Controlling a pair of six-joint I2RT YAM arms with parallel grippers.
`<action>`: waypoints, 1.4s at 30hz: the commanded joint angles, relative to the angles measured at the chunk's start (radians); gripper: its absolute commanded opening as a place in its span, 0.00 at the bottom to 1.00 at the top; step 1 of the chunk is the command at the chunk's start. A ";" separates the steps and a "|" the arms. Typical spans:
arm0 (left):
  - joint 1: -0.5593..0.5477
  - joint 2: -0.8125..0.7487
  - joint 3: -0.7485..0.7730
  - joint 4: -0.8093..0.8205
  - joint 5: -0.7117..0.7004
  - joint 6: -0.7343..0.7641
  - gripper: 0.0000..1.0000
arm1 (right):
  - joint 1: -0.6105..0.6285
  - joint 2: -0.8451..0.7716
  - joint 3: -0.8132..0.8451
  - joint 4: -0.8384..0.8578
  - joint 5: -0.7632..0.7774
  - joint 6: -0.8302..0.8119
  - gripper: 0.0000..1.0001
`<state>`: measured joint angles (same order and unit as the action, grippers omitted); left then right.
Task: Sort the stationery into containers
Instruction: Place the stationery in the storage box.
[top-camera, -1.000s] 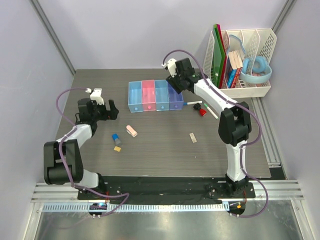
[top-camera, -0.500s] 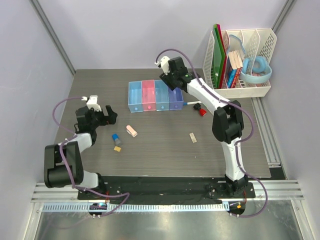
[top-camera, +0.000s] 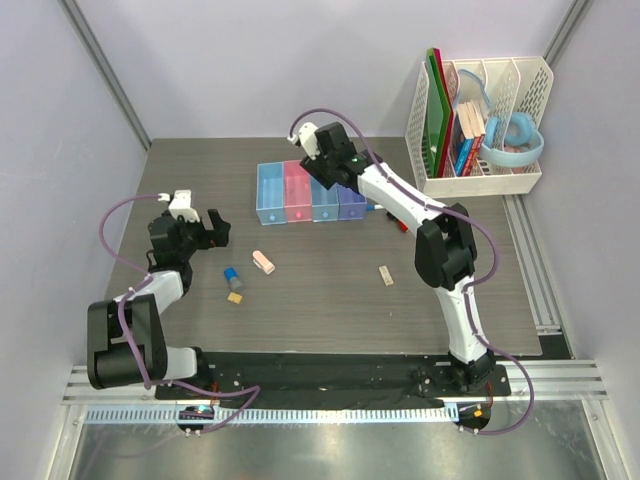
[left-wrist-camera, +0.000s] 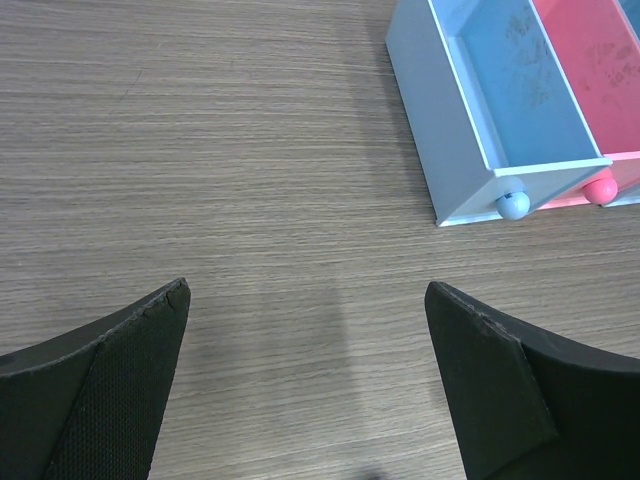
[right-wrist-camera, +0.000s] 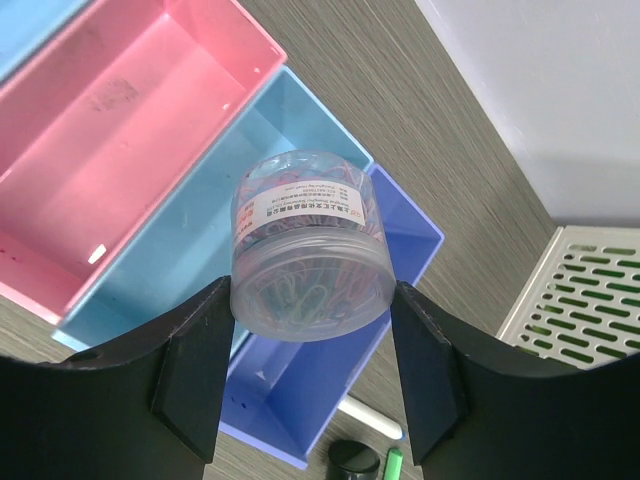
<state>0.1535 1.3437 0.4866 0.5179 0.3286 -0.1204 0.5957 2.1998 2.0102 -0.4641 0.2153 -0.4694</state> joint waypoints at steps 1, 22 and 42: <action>0.006 -0.014 0.020 0.025 -0.016 0.025 1.00 | 0.015 0.012 0.067 0.036 0.029 -0.023 0.14; 0.006 -0.020 0.018 0.021 -0.013 0.036 1.00 | 0.021 0.113 0.114 0.039 0.061 -0.041 0.20; 0.006 -0.011 0.029 0.004 0.012 0.045 1.00 | 0.032 0.136 0.124 0.096 0.157 -0.086 0.79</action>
<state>0.1535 1.3437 0.4866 0.5034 0.3252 -0.0956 0.6216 2.3463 2.0945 -0.4259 0.3153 -0.5312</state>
